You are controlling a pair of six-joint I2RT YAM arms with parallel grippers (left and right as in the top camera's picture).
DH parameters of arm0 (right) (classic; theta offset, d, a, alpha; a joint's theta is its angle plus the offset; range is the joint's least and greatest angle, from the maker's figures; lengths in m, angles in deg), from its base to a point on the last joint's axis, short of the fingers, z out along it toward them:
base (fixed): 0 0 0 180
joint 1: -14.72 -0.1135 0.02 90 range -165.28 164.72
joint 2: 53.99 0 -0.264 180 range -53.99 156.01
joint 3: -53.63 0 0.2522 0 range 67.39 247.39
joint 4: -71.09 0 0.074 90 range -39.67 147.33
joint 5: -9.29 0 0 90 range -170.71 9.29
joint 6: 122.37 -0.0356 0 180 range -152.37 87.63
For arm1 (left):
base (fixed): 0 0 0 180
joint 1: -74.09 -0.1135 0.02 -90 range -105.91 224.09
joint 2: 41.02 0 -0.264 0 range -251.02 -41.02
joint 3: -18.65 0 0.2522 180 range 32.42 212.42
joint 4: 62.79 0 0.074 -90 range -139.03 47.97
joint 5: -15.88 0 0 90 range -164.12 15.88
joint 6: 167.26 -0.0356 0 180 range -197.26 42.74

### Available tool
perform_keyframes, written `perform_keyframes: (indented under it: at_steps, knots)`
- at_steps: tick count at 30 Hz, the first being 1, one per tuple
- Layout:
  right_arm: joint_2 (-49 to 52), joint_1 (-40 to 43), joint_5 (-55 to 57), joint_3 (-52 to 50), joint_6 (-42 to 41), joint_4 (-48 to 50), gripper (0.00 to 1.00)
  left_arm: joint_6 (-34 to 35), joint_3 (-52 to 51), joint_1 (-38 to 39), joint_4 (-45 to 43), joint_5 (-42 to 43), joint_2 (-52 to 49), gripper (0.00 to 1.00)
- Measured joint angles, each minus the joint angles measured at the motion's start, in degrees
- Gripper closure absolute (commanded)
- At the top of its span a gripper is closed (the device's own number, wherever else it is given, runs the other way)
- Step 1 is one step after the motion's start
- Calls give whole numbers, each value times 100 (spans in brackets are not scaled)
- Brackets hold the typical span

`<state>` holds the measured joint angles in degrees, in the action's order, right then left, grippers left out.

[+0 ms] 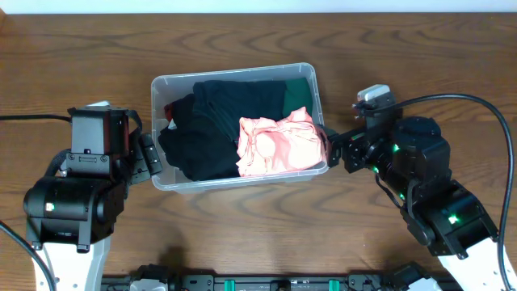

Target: Pack container

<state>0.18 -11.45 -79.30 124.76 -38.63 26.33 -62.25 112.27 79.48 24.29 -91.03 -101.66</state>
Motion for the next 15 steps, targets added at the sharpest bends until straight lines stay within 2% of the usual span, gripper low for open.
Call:
perform_keyframes:
  at_steps: [4, 9, 15]
  knots:
    - [-315, 90, 767, 2, 37, 4, 1, 0, 0, 0, -2, 0, 0, 2]
    - [-1239, 542, 1609, 2, -293, -164, 1, 0, 0, 0, -2, 0, 0, 2]
    - [-2396, 940, 1915, 46, -468, -1250, 1, 0, 0, 0, 2, 0, 0, 2]
